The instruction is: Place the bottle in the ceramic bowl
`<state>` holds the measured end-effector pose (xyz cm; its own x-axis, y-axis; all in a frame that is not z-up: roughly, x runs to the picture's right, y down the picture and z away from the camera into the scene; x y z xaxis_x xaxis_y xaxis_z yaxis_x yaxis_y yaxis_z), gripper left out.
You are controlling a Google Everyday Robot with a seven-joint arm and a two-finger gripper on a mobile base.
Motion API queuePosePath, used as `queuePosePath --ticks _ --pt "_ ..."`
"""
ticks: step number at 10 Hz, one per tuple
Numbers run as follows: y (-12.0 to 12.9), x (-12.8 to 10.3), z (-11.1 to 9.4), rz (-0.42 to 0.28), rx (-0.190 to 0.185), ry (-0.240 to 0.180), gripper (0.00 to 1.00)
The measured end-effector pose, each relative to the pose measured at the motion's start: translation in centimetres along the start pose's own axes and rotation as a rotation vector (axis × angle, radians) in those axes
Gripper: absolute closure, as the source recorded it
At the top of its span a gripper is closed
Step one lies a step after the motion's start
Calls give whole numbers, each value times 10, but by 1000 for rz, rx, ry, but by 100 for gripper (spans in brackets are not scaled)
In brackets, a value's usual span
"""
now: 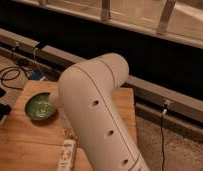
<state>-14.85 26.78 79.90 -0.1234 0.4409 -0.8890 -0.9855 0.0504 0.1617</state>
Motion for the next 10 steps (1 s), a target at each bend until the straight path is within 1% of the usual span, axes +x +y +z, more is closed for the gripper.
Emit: queuePosePath --ticks 1,2,3,4,5,6,7,8,9,10 --pt "0 0 -8 -1 -16 -25 100" --pt "0 1 -20 -4 -38 -69 100" --pt "-2 4 -37 -6 -66 -120 100" --pt "-7 10 -64 -10 -103 -181 100" --pt "-9 15 -84 -16 -129 -225 100" --pt "-13 20 -110 -28 -166 -287 100" --pt "-16 25 -131 -51 -212 -352 100" --pt "-16 27 -149 -98 -275 -420 100" --pt "-12 26 -165 -201 -365 -491 100" --pt "-7 19 -177 -314 -442 -546 100"
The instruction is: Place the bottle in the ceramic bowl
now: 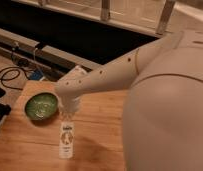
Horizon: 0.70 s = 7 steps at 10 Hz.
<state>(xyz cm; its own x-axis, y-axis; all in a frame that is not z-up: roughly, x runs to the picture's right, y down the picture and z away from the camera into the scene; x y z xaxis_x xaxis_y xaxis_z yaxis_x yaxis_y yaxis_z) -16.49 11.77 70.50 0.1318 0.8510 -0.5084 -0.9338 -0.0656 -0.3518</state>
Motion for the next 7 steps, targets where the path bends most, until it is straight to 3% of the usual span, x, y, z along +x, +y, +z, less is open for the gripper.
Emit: queuePosePath --ticks 1,2,4,5,7 --pt "11 -9 3 -76 -70 -11 100" --pt "18 -18 10 -126 -108 0 100" --pt "20 -27 31 -165 -142 34 100" --pt "20 -33 55 -196 -165 63 100" --pt "19 -34 74 -216 -184 79 100"
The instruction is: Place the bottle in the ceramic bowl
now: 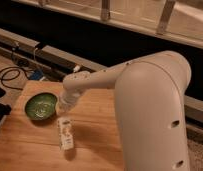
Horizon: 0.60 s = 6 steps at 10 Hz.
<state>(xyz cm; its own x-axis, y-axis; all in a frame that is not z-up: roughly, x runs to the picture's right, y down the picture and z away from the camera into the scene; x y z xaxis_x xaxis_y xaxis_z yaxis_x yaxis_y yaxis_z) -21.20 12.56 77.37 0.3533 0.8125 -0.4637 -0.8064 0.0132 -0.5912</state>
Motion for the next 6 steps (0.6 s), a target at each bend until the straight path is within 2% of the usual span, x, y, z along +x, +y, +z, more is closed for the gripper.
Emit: queuePosePath --ticks 4,6 --pt "0 2 0 2 -6 -4 100" --pt "-5 10 -12 11 -74 -78 100"
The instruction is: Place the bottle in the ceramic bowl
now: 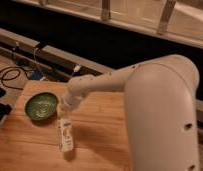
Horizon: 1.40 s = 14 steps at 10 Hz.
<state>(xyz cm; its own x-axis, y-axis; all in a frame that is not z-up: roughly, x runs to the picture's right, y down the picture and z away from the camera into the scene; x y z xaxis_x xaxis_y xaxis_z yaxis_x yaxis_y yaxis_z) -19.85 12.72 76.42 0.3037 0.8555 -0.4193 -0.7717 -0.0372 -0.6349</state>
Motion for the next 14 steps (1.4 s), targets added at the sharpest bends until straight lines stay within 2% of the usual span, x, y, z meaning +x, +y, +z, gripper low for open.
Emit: queuePosePath --ticks 2,4,5,7,9,10,12,14 --pt "4 -3 -9 -43 -51 -52 100" --pt "13 -21 -11 -90 -77 -85 100" --pt "21 -42 -2 -132 -97 -92 100" --pt "22 -68 11 -168 -113 -95 100" --pt "28 -108 35 -219 -133 -76 100" --pt "31 -123 41 -235 -135 -70 100" --pt "56 -161 49 -273 -115 -48 100" --pt "65 -173 51 -280 -103 -40 100"
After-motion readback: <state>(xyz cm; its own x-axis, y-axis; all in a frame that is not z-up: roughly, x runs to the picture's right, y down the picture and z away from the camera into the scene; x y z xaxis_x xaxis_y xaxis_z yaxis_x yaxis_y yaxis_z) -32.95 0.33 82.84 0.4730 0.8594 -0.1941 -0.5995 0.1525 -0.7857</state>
